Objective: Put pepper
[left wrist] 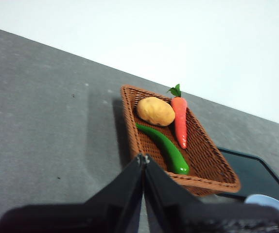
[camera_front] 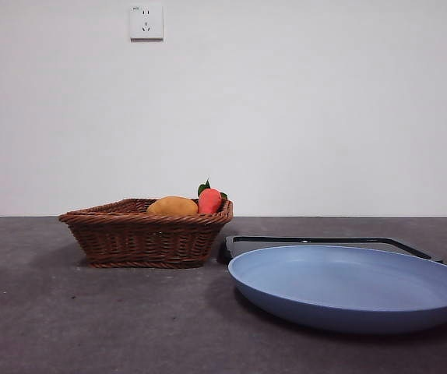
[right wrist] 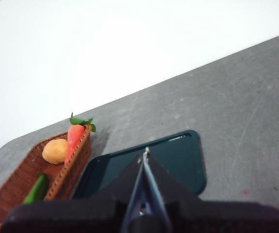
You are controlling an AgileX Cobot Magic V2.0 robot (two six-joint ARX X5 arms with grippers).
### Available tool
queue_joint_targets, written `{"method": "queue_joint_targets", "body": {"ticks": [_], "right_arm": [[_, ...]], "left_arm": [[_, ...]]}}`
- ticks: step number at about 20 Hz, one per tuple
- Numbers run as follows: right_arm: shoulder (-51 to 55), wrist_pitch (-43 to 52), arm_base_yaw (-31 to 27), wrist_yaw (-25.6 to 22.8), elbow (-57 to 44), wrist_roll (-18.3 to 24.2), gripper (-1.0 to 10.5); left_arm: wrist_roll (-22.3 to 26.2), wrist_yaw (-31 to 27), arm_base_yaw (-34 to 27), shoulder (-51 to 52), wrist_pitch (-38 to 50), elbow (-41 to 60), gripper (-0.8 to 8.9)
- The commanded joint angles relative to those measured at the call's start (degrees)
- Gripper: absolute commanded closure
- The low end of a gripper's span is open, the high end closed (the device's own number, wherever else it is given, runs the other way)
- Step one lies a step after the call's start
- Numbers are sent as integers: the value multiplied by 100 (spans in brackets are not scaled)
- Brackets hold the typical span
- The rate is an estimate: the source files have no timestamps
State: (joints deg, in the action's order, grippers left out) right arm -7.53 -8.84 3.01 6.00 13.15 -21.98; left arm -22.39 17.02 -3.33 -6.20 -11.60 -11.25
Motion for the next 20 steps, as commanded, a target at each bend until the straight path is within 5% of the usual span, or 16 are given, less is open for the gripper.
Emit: {"method": "queue_joint_targets", "body": {"ticks": [1,6,12,20], "right_arm": [[-387,-96,17,74,507,-39,941],[-1318,-715,17,649,1510,267,941],[-2337,-2057,87,1314,2756,988,941],[-3272,-4127,400,1359,4120,2264,941]], "left_arm": [[-7,243,-13,-444,-98,-382,807],[256,855,-11,-1445,-321,-1182,807],[1174,1394,35,-2507,-1276,-2356,807],[2057,1563,455,-3204,-2695,-3668,807]]}}
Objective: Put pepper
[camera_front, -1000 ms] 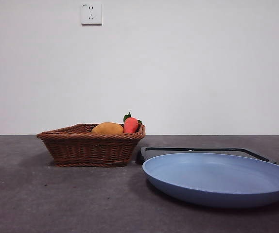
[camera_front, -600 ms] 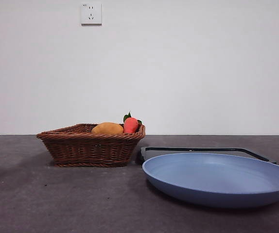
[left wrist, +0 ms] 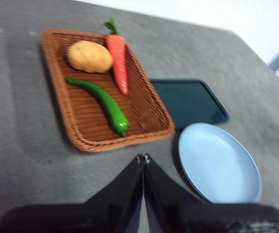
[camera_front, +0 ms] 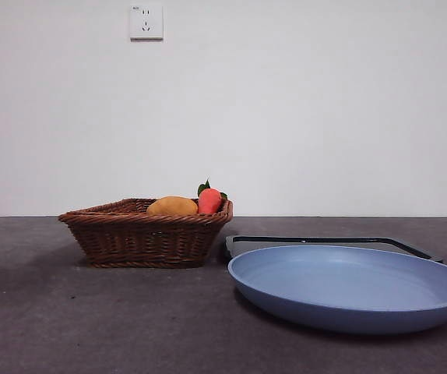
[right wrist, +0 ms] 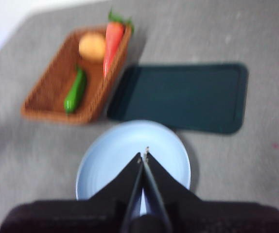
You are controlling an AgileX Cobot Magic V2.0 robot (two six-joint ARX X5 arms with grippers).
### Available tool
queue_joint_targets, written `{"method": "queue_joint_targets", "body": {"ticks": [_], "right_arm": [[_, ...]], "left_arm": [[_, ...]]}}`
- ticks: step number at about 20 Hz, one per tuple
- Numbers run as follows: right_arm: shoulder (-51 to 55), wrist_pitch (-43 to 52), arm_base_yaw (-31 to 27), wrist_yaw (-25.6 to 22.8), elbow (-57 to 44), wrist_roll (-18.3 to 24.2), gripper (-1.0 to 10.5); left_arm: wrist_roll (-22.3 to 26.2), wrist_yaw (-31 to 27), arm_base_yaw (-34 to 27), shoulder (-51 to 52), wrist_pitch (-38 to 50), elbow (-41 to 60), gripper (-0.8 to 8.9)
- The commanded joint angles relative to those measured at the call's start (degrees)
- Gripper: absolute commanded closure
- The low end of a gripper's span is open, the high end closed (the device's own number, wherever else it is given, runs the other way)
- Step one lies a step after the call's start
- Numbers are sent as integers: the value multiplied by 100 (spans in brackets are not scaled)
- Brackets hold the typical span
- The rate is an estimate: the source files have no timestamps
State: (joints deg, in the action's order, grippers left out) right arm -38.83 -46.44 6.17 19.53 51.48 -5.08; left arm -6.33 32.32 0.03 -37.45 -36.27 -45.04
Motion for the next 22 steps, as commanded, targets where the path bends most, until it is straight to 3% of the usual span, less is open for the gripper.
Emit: {"method": "queue_joint_targets", "body": {"ticks": [1,8,11,12,17,22], "right_arm": [[-201,-544,122,7,393,660,941],[-280,-1056,264,-17,608,901,906],[-313,-1064,264,-37,605,852,656],[-350,-1082,264,-37,608,785,618],[-863,-1182,264,-37,605,772,623],[-2153,-778,264,-35,605,772,623]], "left_arm": [[518,33,199,-127,-363,-398,807],[693,-221,566,-151,-796,-584,779],[608,-227,566,-151,-793,-584,454],[608,-216,568,-151,-798,-584,423],[490,-208,568,-151,-800,-584,424],[485,-203,568,-151,-800,-584,424]]}}
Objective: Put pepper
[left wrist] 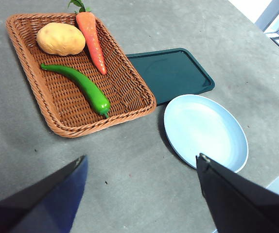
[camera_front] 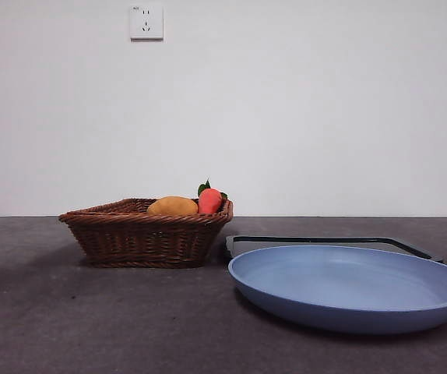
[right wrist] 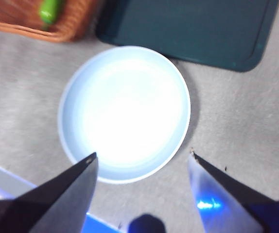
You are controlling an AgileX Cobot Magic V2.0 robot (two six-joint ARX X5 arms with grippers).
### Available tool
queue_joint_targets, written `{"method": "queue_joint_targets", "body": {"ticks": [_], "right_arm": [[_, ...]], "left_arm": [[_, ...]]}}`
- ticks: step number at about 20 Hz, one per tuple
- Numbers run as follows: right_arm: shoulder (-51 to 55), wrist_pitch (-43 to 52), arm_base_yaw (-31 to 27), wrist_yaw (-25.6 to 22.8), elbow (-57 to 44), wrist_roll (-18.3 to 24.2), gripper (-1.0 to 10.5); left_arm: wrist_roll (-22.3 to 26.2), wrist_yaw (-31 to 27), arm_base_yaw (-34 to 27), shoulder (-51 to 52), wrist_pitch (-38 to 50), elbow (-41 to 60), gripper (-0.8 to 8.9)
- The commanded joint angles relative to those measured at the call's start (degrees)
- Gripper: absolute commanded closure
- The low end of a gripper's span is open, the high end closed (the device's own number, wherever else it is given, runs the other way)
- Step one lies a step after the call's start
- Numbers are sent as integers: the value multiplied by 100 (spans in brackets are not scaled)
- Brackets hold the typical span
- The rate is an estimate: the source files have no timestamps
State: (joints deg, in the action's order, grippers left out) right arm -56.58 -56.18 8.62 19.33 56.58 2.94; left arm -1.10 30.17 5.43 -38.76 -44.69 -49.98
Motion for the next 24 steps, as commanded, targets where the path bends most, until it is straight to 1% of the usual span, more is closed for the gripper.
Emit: {"method": "queue_joint_targets", "body": {"ticks": [1,6,12,16,17,20,24], "right_arm": [[-675,350,20,-17,96,-31,623],[-2166,979,20,-33,96,-31,623],[-3469,1443,20,-35,96,17,627],[-3915,1545,33,-13,96,63,694],[-3963,1545,48,-17,96,63,726],[-4019,1543,48,-7,96,59,925],[-3985,1497,17,28,96,9,941]], "left_arm": [[-37,11,28,-20,42,-90,424],[-35,11,28,-20,42,-90,424],[-35,7,28,-20,42,-90,424],[-37,2,28,-20,42,-90,424],[-37,2,28,-20,42,-90,424],[-37,-2,28,-22,42,-90,424],[-39,-42,61,-214,105,-90,424]]}}
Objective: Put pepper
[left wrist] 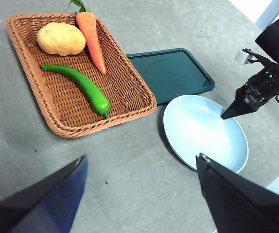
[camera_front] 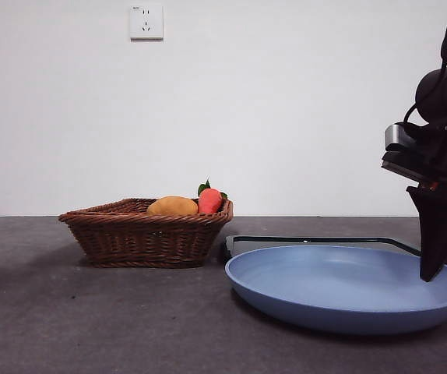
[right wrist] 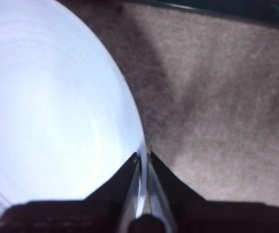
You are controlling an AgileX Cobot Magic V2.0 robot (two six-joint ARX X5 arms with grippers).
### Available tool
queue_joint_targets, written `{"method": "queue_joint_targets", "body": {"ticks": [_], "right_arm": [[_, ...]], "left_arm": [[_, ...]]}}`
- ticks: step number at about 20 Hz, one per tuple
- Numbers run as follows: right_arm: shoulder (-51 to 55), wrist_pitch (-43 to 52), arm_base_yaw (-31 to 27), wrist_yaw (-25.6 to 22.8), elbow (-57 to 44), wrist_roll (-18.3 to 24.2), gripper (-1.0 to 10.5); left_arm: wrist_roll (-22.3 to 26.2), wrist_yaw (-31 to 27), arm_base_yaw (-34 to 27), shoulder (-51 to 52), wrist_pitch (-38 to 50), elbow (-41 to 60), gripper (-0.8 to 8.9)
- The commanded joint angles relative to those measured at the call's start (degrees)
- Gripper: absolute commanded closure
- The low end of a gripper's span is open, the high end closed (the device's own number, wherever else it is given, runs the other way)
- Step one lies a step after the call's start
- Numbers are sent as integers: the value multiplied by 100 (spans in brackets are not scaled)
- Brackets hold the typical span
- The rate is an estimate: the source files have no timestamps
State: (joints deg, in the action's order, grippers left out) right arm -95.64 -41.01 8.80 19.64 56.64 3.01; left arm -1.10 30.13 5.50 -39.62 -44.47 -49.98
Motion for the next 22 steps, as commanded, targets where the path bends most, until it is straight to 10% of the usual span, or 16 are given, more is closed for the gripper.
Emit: {"method": "queue_joint_targets", "body": {"ticks": [1,12,22], "right_arm": [[-17,-68,0,-4,90,0,941],[2586,-487,-291,-48,92,-367,941],[3985,-798,-964,-20,94,-404,941]], "left_arm": [[-63,-70,111,-269,122,-96,424],[-494,-2129,1799,-3521,968,-1617,426],[-520,-3117,2048,-6857,350,-4024,426]]}}
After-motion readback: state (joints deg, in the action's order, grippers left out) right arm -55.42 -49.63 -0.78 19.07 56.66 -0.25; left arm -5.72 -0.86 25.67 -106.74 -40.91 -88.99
